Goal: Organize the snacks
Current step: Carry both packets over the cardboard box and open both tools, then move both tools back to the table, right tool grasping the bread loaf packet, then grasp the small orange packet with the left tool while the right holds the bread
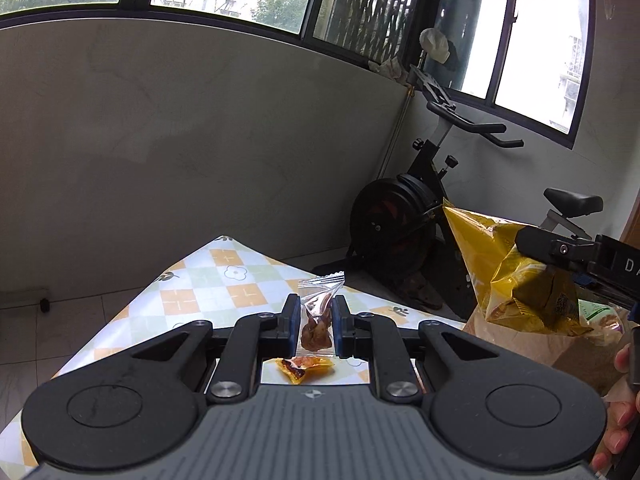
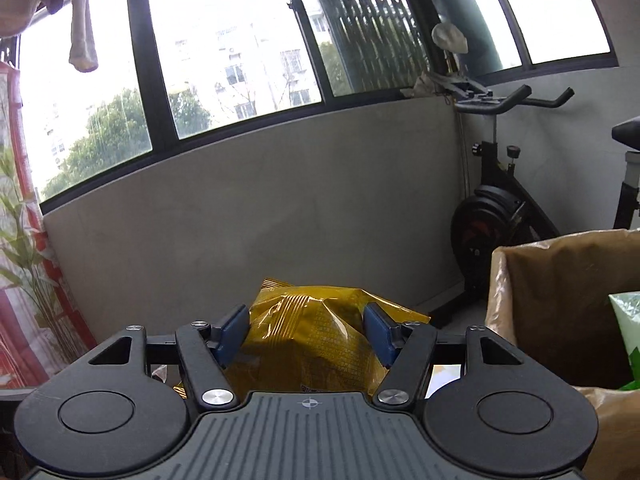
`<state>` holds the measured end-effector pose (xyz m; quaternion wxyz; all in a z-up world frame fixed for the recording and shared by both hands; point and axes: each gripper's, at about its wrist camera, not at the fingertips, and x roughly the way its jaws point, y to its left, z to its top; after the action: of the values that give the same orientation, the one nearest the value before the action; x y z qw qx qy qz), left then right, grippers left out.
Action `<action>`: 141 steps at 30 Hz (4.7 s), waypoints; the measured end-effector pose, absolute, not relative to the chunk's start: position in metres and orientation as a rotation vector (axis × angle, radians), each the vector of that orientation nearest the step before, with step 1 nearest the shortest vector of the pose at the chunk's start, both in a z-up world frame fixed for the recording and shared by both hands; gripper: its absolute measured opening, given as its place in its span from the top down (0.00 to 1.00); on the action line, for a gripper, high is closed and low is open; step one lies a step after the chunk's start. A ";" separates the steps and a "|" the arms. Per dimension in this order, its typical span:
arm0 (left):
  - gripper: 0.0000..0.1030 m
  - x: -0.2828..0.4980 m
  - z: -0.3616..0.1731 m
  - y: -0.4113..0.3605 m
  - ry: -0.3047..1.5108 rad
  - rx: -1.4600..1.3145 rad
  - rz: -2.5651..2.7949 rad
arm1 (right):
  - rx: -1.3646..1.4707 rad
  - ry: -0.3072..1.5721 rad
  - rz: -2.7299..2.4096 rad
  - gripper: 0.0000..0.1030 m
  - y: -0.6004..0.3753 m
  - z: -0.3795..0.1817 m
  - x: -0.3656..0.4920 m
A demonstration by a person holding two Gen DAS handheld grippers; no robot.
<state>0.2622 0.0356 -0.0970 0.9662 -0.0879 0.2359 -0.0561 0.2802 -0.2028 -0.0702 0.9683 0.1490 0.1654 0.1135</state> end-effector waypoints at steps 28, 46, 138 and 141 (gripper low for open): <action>0.83 0.329 -0.072 -0.163 0.444 -0.063 -0.414 | 0.410 0.390 -0.028 0.39 -0.391 -0.113 0.279; 0.52 0.357 -0.091 -0.221 0.531 -0.039 -0.538 | 0.424 0.344 -0.105 0.38 -0.435 -0.113 0.242; 0.29 0.408 -0.265 0.051 0.775 -0.073 -0.314 | 0.109 0.935 0.028 0.14 -0.112 -0.278 0.338; 0.31 0.428 -0.274 0.033 0.769 -0.018 -0.362 | 0.107 0.931 0.036 0.14 -0.115 -0.281 0.339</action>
<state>0.4276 0.0329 -0.2735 0.9110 -0.0087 0.3731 -0.1756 0.3390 -0.1152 -0.2813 0.8921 0.0515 0.4485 0.0175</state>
